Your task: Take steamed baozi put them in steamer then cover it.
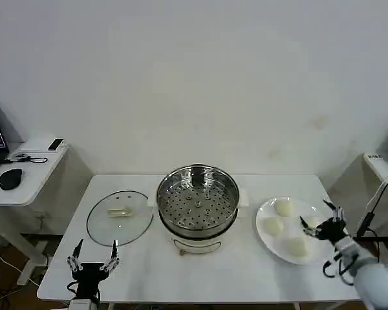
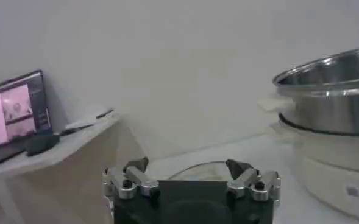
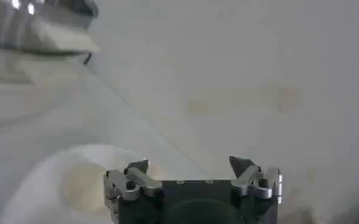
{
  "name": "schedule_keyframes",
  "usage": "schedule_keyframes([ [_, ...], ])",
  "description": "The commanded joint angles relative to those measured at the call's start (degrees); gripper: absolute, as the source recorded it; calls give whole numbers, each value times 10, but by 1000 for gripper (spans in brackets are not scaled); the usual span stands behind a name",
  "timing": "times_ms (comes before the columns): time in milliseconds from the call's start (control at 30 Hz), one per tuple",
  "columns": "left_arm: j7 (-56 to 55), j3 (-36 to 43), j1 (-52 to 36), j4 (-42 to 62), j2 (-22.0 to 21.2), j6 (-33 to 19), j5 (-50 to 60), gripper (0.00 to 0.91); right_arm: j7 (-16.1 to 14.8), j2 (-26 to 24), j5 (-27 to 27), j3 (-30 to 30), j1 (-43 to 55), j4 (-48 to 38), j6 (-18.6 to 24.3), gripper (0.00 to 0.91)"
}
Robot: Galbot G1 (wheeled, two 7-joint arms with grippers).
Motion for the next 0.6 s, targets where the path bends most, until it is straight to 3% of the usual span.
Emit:
schedule_keyframes([
  [33, -4, -10, 2, 5, 0, -5, 16, 907, -215, -150, -135, -52, 145, -105, -30, 907],
  [100, -8, -11, 4, 4, -3, -6, 16, 907, -258, -173, -163, -112, 197, -140, -21, 907],
  [133, -9, -11, 5, 5, -3, -7, 17, 907, -264, -177, -170, -130, 208, -145, -16, 907],
  [200, -8, -10, 8, 4, -3, -12, 19, 907, -280, -185, -168, -180, 265, -181, 3, 907],
  [300, -9, -13, 6, 2, -9, -16, 28, 907, -328, -183, -157, -282, 363, -237, 34, 907],
  [500, -14, -19, 14, -8, -14, -17, 30, 907, -383, -156, -163, -439, 509, -312, 83, 907],
  [600, -15, -24, 17, -8, -17, -18, 30, 907, -391, -129, -165, -497, 565, -350, 96, 907],
])
